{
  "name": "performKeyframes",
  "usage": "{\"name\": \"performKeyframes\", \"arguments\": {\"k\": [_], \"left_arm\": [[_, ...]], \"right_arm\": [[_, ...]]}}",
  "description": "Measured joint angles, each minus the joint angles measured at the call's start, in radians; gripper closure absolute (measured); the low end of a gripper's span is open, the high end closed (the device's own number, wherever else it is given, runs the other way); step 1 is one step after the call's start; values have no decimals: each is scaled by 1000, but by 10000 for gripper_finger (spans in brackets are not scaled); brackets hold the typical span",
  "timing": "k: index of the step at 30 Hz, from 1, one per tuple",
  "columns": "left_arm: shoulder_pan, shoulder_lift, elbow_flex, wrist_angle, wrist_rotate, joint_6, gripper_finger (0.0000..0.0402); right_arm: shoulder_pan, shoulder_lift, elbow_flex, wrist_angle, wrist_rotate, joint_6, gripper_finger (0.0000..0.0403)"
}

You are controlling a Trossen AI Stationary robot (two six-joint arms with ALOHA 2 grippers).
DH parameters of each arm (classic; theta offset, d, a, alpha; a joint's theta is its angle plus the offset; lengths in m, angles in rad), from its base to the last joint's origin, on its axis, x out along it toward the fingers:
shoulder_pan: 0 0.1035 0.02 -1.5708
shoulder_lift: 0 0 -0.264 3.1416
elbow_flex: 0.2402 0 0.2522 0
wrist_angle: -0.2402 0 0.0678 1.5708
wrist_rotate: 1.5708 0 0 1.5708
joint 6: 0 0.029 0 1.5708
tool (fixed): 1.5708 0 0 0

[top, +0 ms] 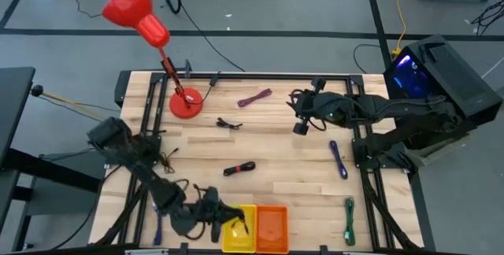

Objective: Pick & Place USB Port
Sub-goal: Put the black charger cable into the yellow bin

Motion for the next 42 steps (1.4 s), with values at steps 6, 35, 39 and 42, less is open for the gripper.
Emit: {"name": "performKeyframes", "arguments": {"k": [6, 35, 39, 42], "left_arm": [[-3, 104, 202, -217, 18, -78, 391], [-37, 192, 371, -590, 14, -395, 359], [-37, 192, 371, -590, 14, -386, 320], [-37, 192, 371, -589, 14, -368, 305]], "right_arm": [[-49, 0, 0, -11, -53, -1, 295], [-67, 0, 0, -99, -246, 3, 295], [-67, 0, 0, -98, -246, 3, 295], [-67, 0, 0, -98, -246, 3, 295]]}}
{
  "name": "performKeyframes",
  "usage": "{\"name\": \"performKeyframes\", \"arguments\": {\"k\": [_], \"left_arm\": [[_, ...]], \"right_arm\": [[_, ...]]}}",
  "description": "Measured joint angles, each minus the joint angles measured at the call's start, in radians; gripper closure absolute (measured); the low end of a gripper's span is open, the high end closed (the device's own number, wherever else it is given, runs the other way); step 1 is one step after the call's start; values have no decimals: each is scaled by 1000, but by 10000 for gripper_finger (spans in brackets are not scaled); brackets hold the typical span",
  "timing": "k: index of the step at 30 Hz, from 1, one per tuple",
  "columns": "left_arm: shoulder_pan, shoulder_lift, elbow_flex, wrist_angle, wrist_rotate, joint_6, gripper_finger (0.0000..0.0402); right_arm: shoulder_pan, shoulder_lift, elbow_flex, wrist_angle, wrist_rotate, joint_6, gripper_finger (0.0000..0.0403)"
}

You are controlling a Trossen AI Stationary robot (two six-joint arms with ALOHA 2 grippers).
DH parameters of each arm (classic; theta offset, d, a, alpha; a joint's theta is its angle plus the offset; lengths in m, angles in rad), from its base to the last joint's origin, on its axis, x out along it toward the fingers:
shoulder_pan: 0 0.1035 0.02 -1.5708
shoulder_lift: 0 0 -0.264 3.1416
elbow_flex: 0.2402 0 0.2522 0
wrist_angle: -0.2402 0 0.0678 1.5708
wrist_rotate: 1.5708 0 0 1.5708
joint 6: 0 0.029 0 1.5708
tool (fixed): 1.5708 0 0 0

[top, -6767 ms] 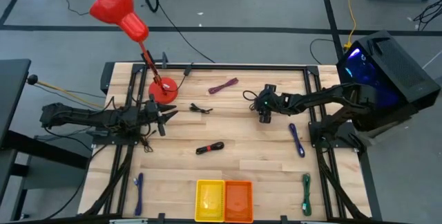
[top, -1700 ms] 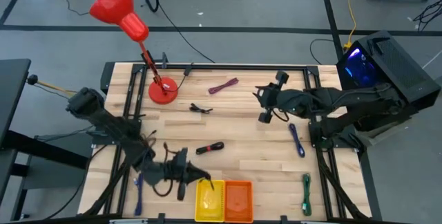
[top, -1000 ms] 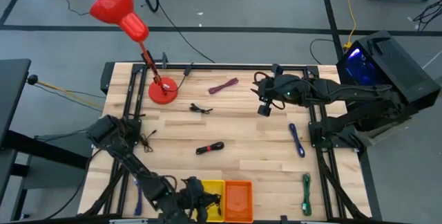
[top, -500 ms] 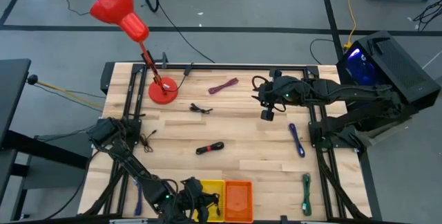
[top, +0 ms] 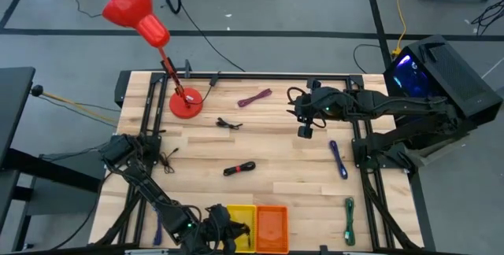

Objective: Pick & Place USB Port
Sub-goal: Put the black charger cable into the yellow bin

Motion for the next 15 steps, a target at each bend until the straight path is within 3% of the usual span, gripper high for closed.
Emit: {"name": "performKeyframes", "arguments": {"k": [5, 9, 12, 15], "left_arm": [[0, 0, 0, -1, -3, 30, 299], [0, -4, 0, -3, -74, 109, 305], [9, -30, 0, -56, -99, 165, 311], [27, -74, 0, -210, -105, 190, 318]], "right_arm": [[0, 0, 0, 1, 0, 0, 295], [0, 0, -34, 48, 0, 0, 295], [0, 0, -93, 100, 0, -13, 295], [0, 0, -155, 154, 0, -21, 295]]}}
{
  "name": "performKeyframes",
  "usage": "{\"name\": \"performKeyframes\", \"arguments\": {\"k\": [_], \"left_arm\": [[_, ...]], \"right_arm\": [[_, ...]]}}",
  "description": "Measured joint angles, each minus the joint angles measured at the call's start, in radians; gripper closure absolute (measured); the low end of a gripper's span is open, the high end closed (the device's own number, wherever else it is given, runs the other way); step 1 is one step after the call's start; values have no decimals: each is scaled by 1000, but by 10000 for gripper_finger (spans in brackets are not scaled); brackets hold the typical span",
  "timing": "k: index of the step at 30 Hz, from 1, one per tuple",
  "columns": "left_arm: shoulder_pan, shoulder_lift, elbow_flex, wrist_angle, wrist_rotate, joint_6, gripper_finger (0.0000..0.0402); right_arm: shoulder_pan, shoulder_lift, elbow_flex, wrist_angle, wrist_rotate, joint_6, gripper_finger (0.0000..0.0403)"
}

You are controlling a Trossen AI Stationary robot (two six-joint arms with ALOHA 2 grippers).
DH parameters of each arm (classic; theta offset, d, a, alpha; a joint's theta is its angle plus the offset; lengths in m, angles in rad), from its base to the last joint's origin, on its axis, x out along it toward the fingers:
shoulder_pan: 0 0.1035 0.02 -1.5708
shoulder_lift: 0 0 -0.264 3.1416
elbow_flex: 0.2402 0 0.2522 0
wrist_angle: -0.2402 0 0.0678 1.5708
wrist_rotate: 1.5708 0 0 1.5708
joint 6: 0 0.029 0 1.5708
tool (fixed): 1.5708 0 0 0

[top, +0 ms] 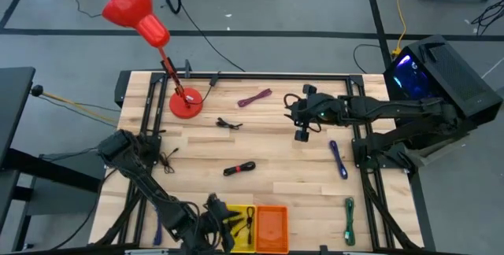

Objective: Pick & Place USB Port
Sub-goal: Put the black charger cable into the yellow bin

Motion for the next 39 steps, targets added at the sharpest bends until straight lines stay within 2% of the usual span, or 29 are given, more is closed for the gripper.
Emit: {"name": "performKeyframes", "arguments": {"k": [3, 8, 11, 16, 23, 27, 31, 36, 39], "left_arm": [[36, -56, 0, -223, 52, -4, 325], [142, -154, 0, -616, 262, 8, 334], [213, -199, 0, -737, 278, 114, 335], [349, -230, 0, -734, 323, 442, 330], [567, -224, 0, -729, 558, 686, 317], [650, -224, -14, -683, 681, 748, 304], [685, -224, -41, -594, 800, 753, 283], [684, -224, -99, -487, 816, 748, 260], [681, -224, -134, -454, 816, 713, 252]], "right_arm": [[2, 0, -31, 36, -36, 9, 295], [8, 0, -50, 62, -69, 32, 295], [12, -1, -50, 67, -87, 67, 295], [46, -1, -50, 67, -104, 98, 295], [122, -1, -50, 71, -103, 127, 295], [172, -1, -50, 68, -103, 146, 295], [221, -1, -50, 66, -82, 161, 295], [276, -1, -70, 80, -17, 162, 295], [296, -1, -90, 107, -14, 163, 295]]}}
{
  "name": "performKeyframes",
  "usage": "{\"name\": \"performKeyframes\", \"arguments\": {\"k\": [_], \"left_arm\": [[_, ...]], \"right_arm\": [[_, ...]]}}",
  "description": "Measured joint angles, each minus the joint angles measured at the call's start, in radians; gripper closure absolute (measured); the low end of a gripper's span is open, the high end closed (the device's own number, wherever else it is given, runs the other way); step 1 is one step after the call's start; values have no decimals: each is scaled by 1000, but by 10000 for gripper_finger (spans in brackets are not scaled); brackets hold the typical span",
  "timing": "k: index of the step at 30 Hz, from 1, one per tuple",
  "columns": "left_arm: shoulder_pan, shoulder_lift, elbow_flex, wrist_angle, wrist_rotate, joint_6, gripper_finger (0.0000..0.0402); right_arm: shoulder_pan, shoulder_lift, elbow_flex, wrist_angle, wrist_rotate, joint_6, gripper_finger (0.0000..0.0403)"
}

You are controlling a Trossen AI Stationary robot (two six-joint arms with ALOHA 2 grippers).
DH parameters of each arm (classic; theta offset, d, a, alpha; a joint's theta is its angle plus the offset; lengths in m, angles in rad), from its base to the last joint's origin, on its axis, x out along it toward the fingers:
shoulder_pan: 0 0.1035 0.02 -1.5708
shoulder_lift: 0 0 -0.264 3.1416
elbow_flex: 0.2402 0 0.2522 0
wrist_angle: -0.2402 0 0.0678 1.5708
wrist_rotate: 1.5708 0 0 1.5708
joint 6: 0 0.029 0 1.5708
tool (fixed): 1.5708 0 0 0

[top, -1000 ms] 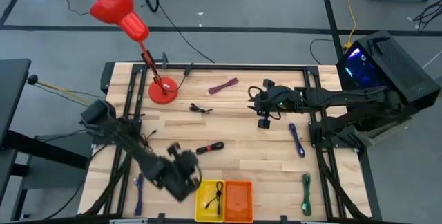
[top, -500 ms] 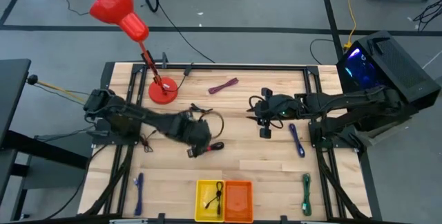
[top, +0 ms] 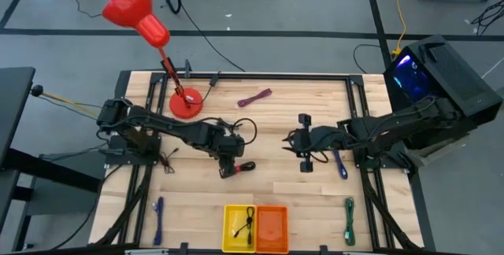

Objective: Pick & Place USB Port
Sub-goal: Put the black charger cable into the yellow bin

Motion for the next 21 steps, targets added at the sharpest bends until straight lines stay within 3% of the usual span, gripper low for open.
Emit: {"name": "performKeyframes", "arguments": {"k": [5, 21], "left_arm": [[-4, 0, -85, 164, 49, -46, 251], [-19, 17, -227, 313, 63, -124, 254]], "right_arm": [[14, 0, -44, 70, 0, -3, 295], [14, 0, -114, 160, -8, -2, 295]]}}
